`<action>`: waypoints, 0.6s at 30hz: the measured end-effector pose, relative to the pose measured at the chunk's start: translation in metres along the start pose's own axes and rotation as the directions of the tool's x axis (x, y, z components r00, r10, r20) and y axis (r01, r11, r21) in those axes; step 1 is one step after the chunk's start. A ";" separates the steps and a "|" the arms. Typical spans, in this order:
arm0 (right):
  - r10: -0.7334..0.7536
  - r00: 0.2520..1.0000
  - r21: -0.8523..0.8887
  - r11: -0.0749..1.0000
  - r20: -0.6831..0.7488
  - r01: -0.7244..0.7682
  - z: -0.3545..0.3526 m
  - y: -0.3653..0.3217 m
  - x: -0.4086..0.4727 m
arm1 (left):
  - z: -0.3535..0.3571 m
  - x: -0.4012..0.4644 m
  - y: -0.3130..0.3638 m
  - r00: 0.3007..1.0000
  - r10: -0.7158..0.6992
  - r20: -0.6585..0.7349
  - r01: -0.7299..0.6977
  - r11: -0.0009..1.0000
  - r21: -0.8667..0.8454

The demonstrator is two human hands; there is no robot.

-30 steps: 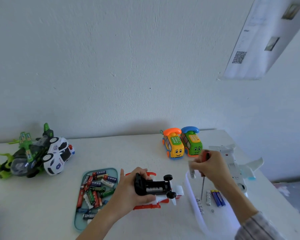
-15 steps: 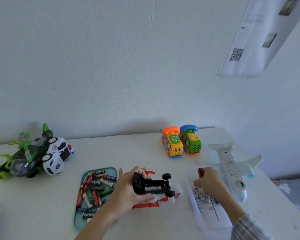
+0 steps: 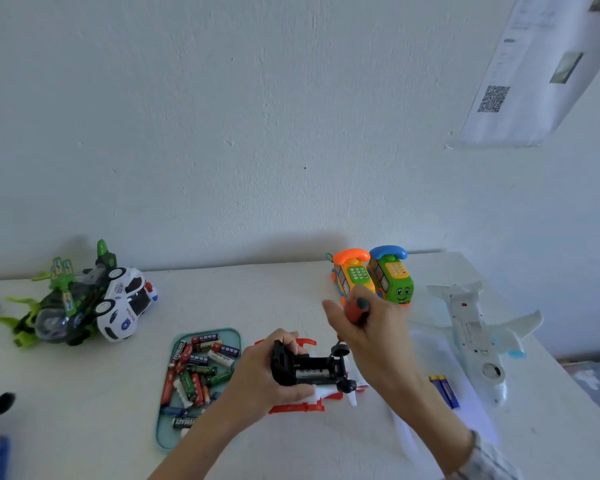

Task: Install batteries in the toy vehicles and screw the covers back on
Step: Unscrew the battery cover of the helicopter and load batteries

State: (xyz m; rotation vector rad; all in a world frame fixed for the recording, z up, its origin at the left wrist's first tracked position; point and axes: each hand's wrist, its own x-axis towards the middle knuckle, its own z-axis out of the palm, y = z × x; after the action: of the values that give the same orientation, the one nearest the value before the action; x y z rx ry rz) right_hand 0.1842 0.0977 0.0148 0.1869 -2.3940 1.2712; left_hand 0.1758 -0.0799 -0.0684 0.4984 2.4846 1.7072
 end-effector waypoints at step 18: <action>0.123 0.992 0.098 0.988 -0.039 -0.118 0.013 0.021 -0.007 | 0.002 0.005 -0.009 0.999 -0.049 0.005 0.049 0.999 0.002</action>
State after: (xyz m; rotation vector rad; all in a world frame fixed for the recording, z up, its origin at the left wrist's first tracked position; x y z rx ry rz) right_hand 0.1798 0.0988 -0.0107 0.0415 -2.3393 1.4304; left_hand 0.1694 -0.0800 -0.0769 0.4381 2.4742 1.6835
